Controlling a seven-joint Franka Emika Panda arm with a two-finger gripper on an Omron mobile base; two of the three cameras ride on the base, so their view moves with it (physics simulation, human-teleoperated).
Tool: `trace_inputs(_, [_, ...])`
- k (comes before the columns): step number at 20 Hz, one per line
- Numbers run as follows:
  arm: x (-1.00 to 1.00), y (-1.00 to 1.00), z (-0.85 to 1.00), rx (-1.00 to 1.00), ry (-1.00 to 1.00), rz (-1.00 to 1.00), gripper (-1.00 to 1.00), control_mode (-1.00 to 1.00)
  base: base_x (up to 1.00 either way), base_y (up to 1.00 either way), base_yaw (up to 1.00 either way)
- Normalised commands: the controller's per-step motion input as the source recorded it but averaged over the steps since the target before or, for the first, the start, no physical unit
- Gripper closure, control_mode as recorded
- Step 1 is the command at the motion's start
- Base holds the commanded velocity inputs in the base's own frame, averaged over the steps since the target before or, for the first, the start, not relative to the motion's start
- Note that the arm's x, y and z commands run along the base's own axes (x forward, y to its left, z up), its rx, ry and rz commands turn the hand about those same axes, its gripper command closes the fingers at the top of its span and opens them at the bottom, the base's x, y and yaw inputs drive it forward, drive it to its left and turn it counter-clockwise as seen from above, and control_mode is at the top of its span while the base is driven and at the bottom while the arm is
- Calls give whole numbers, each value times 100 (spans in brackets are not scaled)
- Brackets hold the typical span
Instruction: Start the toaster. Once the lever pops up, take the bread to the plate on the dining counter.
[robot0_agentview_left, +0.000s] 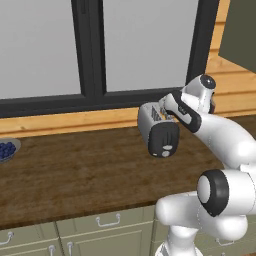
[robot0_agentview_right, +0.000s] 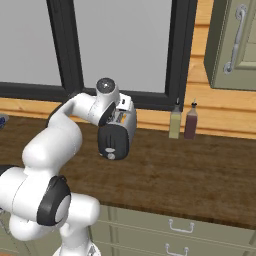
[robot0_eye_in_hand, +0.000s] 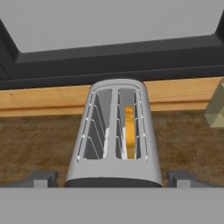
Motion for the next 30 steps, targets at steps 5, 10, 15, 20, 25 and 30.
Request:
trace_inputs(5, [0,0,0,0,0,0,-100,-100,0,0,0])
trace_inputs(10, [0,0,0,0,0,0,-100,-100,0,0,0])
trace_inputs(15, [0,0,0,0,0,0,-100,-100,0,0,0])
trace_inputs(20, [0,0,0,0,0,0,-100,-100,0,0,0])
trace_inputs(25, [0,0,0,0,0,0,-100,-100,0,0,0])
trace_inputs(30, [0,0,0,0,0,0,-100,-100,0,0,0])
